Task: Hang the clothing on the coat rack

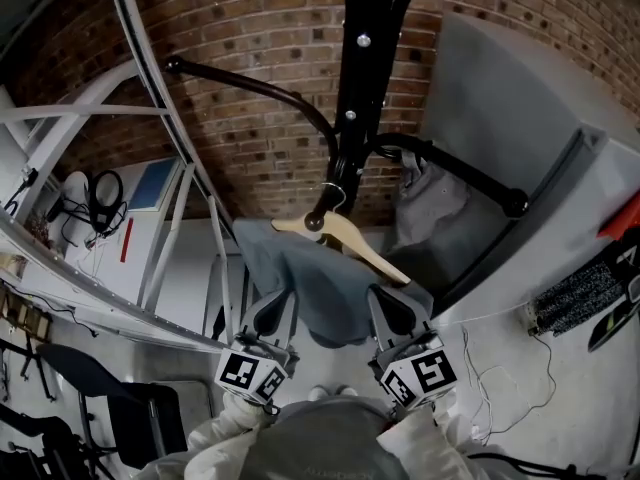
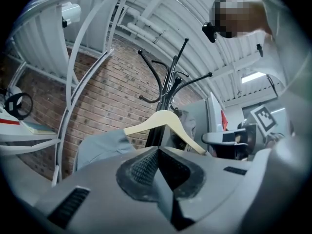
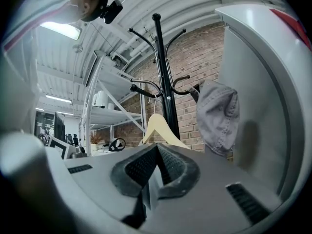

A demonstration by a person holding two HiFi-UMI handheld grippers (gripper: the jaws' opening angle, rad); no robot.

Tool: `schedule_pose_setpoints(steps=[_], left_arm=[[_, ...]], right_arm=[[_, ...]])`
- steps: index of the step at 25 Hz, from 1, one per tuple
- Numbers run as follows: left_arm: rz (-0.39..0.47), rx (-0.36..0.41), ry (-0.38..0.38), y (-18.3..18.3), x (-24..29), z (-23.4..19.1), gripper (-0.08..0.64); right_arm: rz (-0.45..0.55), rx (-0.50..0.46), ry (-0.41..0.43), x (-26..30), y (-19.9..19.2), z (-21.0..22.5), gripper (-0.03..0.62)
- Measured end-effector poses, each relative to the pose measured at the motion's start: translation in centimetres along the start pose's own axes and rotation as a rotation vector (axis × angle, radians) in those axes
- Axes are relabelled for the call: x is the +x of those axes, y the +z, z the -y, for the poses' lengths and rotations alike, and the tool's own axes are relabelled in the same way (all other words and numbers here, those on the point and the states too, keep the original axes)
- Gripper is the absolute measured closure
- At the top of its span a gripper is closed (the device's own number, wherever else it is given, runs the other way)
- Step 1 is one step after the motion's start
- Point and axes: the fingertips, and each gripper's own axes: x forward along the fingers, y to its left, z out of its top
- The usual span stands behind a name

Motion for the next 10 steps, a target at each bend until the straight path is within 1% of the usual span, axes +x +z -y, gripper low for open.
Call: schedule_pose_setpoints(steps=[4, 10], left_arm=[[-0.002, 0.012, 0.016, -0.16, 0.34, 0.10, 0.552], [0.008, 0.032, 0.024, 0.52, 0.72, 0.60, 0.552]], right_arm=[[0.000, 0.000, 0.013, 0.24, 0.10, 0.37, 0.569], [0.001, -0.002, 0.010, 0.18, 0.66, 0.94, 0.569]])
